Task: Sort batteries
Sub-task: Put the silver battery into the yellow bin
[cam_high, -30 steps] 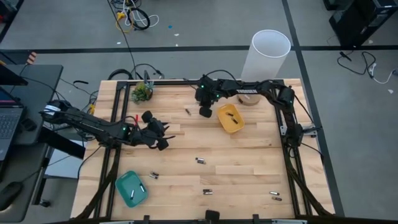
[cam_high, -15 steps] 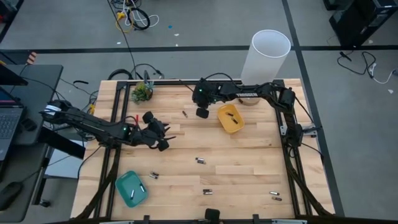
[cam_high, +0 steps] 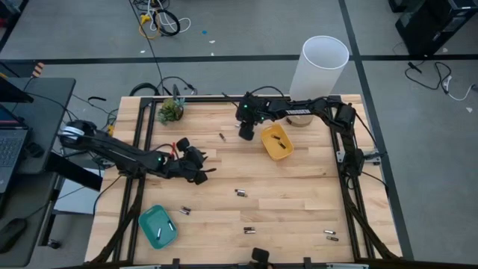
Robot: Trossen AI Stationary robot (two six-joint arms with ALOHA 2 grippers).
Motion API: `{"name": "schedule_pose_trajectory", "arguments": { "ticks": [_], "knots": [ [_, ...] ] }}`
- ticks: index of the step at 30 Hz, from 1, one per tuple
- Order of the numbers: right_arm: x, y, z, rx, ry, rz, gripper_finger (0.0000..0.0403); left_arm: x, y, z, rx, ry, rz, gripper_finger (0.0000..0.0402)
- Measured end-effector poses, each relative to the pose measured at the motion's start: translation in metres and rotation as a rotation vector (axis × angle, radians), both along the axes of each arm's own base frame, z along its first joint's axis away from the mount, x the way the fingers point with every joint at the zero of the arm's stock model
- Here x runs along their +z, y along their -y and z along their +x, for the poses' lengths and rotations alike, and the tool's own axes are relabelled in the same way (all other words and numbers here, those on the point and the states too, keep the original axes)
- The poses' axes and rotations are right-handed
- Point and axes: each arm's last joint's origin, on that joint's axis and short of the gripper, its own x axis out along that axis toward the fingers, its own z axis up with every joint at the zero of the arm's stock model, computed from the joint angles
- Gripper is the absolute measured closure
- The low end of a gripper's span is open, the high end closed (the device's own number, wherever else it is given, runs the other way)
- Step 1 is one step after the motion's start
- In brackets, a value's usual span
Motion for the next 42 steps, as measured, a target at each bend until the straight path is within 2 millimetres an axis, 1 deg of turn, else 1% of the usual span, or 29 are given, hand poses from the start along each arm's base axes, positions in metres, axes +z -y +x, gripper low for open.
{"name": "schedule_pose_trajectory", "arguments": {
  "ticks": [5,12,18,21,27,35,42],
  "knots": [
    [-0.007,0.002,0.003,0.010,0.012,0.007,0.0282,-0.006,0.002,0.007,0.001,0.022,-0.005,0.0321],
    [-0.009,0.008,-0.002,0.027,-0.001,0.015,0.0286,-0.006,0.000,0.008,0.011,0.021,-0.002,0.0321],
    [-0.012,0.017,-0.011,0.144,-0.022,0.048,0.0305,-0.006,-0.004,0.009,0.030,0.027,-0.002,0.0321],
    [-0.020,0.020,-0.012,0.223,-0.040,0.035,0.0310,-0.005,-0.006,0.010,0.038,0.047,-0.006,0.0321],
    [-0.019,0.016,-0.008,0.269,-0.116,-0.007,0.0313,-0.004,-0.009,0.011,0.042,0.053,-0.014,0.0321],
    [-0.020,0.012,-0.007,0.345,-0.155,-0.082,0.0350,-0.003,-0.011,0.013,0.038,0.050,-0.003,0.0321],
    [-0.021,0.013,-0.008,0.374,-0.171,-0.093,0.0349,-0.003,-0.011,0.013,0.037,0.049,-0.005,0.0321]
  ]
}}
